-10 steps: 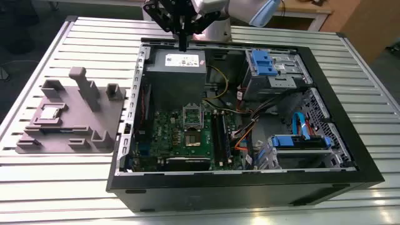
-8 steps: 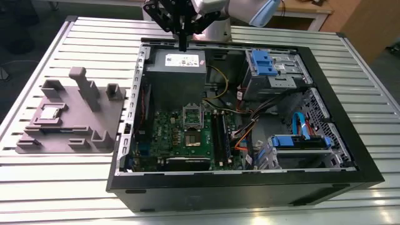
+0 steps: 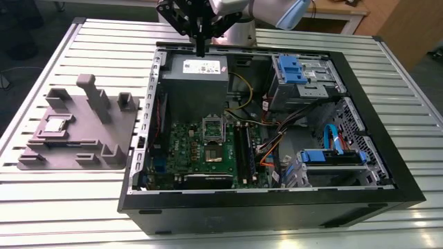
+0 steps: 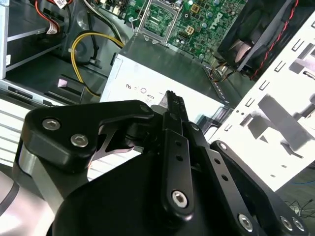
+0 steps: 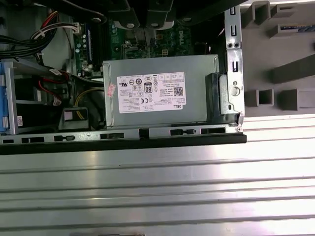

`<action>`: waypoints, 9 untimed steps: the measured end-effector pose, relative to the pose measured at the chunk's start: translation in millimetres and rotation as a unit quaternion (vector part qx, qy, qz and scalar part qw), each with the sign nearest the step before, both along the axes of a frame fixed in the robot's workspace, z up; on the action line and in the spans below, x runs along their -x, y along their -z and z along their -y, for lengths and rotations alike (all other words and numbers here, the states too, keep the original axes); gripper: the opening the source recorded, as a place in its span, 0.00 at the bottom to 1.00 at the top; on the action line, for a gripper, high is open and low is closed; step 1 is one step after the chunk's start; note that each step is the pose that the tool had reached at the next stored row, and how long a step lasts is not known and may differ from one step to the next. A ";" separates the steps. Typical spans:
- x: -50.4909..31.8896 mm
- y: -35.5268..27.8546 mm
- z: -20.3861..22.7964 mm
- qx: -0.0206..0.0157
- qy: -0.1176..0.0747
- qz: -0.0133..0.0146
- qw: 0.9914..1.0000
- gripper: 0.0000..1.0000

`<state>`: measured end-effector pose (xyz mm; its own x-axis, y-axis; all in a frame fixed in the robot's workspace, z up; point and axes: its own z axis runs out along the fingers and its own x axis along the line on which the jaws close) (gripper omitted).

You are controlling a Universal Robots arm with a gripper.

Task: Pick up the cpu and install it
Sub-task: 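Reach for the cpu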

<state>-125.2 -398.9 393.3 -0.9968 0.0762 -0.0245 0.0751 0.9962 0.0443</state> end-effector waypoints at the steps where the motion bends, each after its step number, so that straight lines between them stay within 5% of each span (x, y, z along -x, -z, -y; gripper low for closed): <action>1: 0.8 0.0 0.0 0.000 0.000 0.000 1.000 0.10; 9: 10.0 0.0 0.0 0.000 0.000 0.000 1.000 0.10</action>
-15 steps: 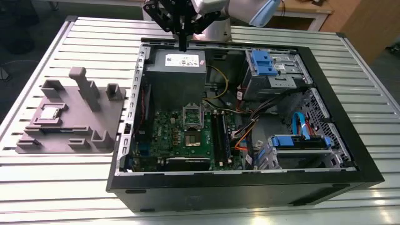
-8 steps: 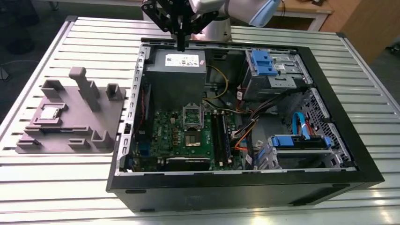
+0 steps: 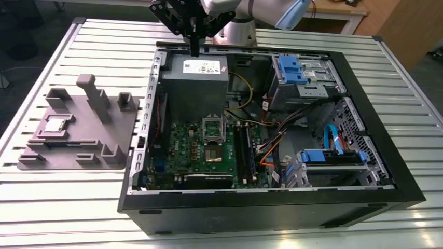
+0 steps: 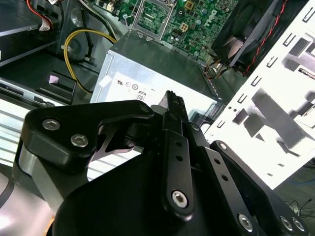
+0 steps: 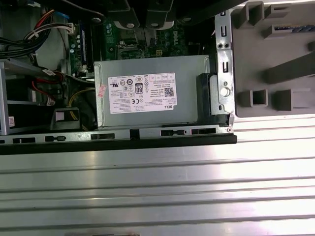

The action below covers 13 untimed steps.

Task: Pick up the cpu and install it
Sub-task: 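Reach for the cpu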

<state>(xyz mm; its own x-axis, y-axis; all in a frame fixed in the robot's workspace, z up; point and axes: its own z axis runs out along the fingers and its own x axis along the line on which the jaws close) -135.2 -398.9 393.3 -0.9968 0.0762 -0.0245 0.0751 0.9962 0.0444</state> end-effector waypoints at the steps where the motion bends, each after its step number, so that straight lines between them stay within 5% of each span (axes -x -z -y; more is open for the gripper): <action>1: 0.1 0.0 0.0 0.000 0.000 0.000 1.000 0.10; 13: 3.2 0.0 0.0 0.000 0.000 0.000 1.000 0.10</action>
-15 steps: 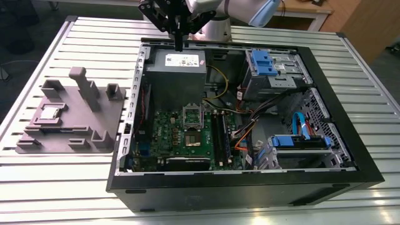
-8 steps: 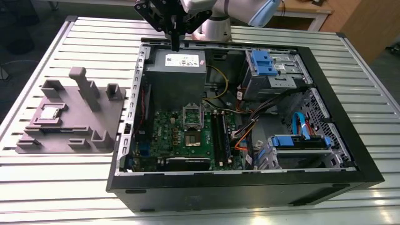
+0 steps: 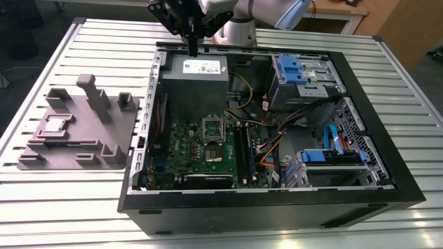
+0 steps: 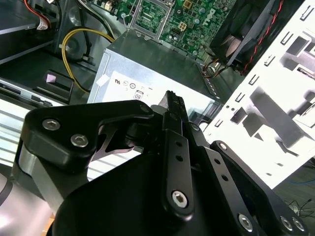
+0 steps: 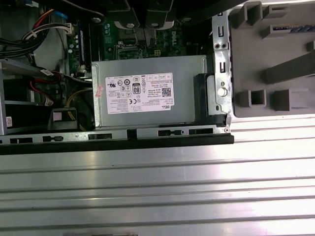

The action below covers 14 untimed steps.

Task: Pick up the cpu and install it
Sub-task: 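Reach for the cpu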

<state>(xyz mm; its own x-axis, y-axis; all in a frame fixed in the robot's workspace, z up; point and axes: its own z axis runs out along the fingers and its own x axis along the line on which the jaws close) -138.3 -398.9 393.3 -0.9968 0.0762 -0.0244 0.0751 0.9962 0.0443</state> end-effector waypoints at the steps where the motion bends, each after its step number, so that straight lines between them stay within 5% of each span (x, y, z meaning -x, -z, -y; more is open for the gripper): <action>1: 0.4 0.0 0.0 0.000 0.000 0.000 1.000 0.10; 14: 3.9 0.0 0.0 0.000 0.000 0.000 1.000 0.10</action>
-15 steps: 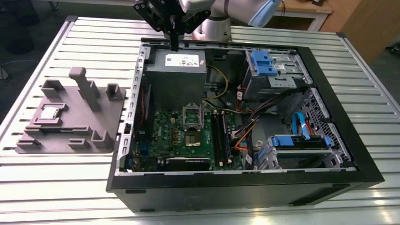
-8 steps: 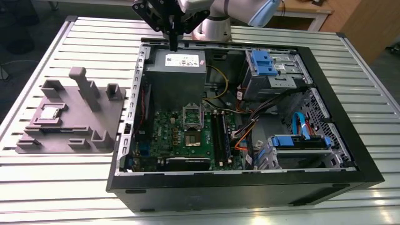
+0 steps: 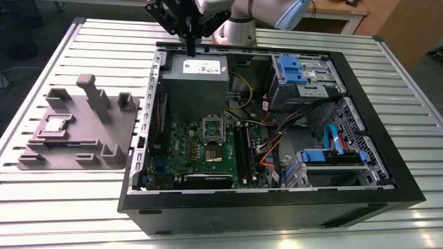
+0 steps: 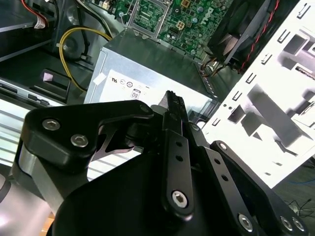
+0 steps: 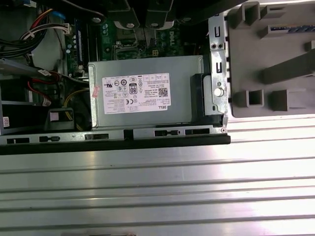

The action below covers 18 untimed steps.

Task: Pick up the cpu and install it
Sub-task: 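Reach for the cpu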

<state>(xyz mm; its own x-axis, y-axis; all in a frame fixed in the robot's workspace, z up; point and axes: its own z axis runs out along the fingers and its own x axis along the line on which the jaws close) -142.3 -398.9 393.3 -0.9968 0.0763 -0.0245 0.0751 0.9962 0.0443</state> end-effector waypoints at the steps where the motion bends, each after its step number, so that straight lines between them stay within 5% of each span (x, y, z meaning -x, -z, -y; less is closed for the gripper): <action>1: 0.4 0.0 0.0 0.000 0.000 0.000 1.000 0.10; 18: 8.7 0.0 0.0 0.000 0.000 0.000 1.000 0.10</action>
